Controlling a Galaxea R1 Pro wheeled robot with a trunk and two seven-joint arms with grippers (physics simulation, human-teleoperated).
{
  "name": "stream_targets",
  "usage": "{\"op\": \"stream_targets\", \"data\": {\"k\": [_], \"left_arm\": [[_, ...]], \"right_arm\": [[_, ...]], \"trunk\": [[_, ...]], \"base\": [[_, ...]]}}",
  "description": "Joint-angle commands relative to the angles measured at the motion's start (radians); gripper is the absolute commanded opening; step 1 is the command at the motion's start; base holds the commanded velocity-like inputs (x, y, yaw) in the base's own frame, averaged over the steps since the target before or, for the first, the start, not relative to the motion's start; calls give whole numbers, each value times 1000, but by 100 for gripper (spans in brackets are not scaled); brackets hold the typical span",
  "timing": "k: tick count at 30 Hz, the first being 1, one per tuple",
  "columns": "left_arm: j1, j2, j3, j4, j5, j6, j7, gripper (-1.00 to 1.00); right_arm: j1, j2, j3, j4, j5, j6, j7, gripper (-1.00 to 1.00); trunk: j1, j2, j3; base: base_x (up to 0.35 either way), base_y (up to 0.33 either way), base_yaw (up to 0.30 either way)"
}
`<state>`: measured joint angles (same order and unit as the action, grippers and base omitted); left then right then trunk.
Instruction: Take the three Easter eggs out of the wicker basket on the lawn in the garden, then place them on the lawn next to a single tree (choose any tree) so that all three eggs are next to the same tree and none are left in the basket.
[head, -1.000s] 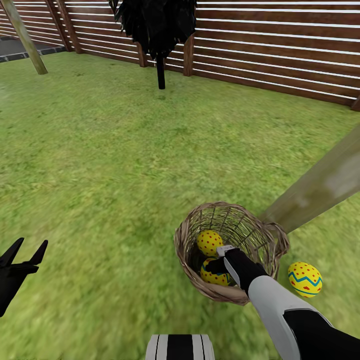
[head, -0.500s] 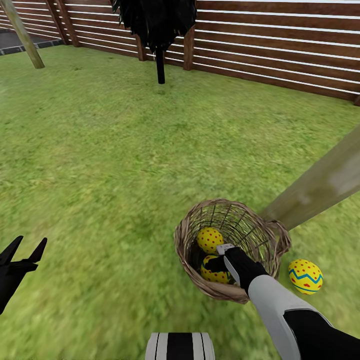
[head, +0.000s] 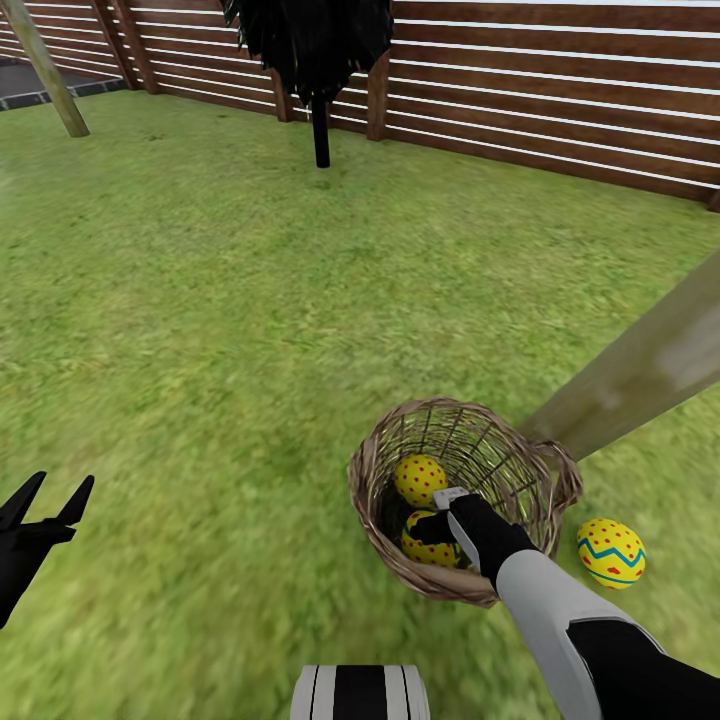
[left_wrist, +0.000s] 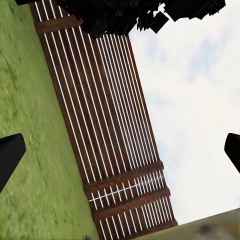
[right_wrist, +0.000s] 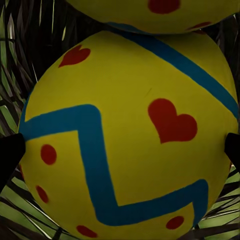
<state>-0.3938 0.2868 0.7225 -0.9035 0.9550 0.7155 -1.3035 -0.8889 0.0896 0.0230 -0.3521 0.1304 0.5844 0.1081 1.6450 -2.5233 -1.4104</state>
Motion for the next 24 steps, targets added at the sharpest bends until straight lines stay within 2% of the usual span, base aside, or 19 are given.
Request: {"op": "stream_targets", "data": {"k": [1, 7, 13, 24], "left_arm": [[0, 0, 0, 0, 2, 10, -2, 100], [0, 0, 0, 0, 2, 10, -2, 100], [0, 0, 1, 0, 2, 10, -1, 100], [0, -1, 2, 2, 2, 10, -1, 100]], "right_arm": [[1, -1, 2, 16, 15, 5, 6, -100], [1, 0, -1, 16, 15, 5, 7, -100], [1, 1, -1, 16, 15, 5, 6, -100], [1, 1, -1, 16, 15, 5, 5, -100]], "trunk": [[0, 0, -1], [0, 0, -1], [2, -1, -16], [2, -1, -16]], "base": [[0, 0, 0], [0, 0, 0], [0, 0, 0], [0, 0, 0]]}}
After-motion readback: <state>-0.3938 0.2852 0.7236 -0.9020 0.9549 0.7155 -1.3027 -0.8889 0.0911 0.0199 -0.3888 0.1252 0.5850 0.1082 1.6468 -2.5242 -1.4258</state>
